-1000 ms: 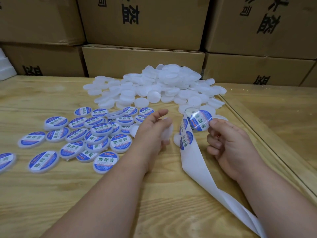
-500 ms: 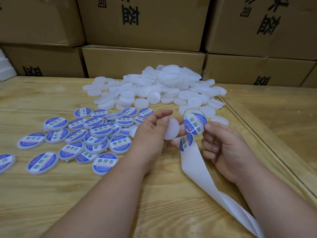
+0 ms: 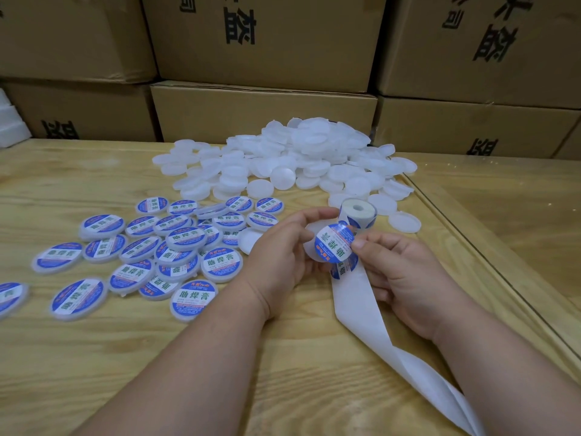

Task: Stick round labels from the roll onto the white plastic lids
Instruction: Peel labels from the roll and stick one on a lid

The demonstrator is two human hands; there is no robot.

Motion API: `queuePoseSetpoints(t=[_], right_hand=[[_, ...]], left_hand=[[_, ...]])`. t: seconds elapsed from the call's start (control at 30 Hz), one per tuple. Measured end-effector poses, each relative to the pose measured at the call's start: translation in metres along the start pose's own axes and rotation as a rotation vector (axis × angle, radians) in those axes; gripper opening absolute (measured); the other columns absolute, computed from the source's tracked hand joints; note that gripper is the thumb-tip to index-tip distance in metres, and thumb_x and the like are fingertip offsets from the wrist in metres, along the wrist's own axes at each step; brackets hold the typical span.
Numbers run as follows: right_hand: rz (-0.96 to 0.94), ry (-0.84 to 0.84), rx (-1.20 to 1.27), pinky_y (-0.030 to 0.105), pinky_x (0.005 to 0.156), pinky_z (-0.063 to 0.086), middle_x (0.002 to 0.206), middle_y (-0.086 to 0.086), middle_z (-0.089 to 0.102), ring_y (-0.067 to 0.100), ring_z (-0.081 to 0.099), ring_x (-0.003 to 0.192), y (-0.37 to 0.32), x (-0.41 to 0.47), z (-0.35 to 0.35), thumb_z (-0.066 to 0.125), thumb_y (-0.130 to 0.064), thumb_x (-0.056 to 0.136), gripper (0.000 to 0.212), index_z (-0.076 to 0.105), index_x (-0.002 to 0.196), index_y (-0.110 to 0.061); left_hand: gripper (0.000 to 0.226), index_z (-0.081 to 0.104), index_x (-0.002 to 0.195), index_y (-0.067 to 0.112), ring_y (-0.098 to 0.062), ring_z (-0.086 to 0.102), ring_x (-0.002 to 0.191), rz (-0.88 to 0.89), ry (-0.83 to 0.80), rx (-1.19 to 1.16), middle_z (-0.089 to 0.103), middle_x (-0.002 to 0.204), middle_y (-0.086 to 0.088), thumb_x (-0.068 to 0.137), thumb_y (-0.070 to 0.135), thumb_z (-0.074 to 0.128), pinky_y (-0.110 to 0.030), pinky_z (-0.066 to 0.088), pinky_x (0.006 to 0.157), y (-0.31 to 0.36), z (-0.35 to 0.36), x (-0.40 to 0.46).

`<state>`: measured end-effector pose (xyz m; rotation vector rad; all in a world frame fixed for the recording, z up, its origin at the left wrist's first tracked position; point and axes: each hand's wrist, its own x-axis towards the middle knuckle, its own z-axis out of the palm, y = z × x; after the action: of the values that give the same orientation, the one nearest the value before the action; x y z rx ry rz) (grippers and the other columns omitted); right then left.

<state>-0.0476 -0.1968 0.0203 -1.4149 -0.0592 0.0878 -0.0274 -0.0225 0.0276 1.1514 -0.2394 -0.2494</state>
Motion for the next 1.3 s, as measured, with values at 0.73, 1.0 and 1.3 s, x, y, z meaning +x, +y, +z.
queuePoseSetpoints(t=[0.73, 1.0, 1.3], right_hand=[[0.021, -0.013, -0.019, 0.02, 0.038, 0.028, 0.052, -0.006, 0.032, 0.008, 0.025, 0.043, 0.0004, 0.0018, 0.0004, 0.061, -0.013, 0.098, 0.022, 0.081, 0.091, -0.013], [0.02, -0.013, -0.029, 0.02, 0.038, 0.028, 0.052, -0.006, 0.031, 0.008, 0.025, 0.043, 0.0004, 0.0014, 0.0004, 0.061, -0.015, 0.098, 0.022, 0.082, 0.092, -0.015], [0.027, -0.005, -0.018, 0.02, 0.038, 0.028, 0.052, -0.006, 0.032, 0.009, 0.025, 0.044, -0.0001, 0.0011, 0.0009, 0.061, -0.015, 0.098, 0.021, 0.082, 0.092, -0.015]], left_hand=[[0.039, 0.065, 0.116, 0.014, -0.026, 0.073, 0.093, -0.001, 0.009, -0.015, 0.075, 0.11, -0.02, 0.099, 0.0, 0.033, -0.038, 0.044, 0.071, -0.0033, -0.0032, 0.0038], [0.037, 0.066, 0.114, 0.015, -0.028, 0.073, 0.098, 0.004, 0.013, 0.01, 0.076, 0.109, -0.018, 0.101, 0.002, 0.034, -0.048, 0.041, 0.086, -0.0066, -0.005, 0.0056], [0.041, 0.065, 0.115, 0.014, -0.025, 0.074, 0.093, 0.001, 0.002, -0.007, 0.076, 0.108, -0.017, 0.099, -0.003, 0.032, -0.038, 0.044, 0.071, -0.0059, -0.0051, 0.0057]])
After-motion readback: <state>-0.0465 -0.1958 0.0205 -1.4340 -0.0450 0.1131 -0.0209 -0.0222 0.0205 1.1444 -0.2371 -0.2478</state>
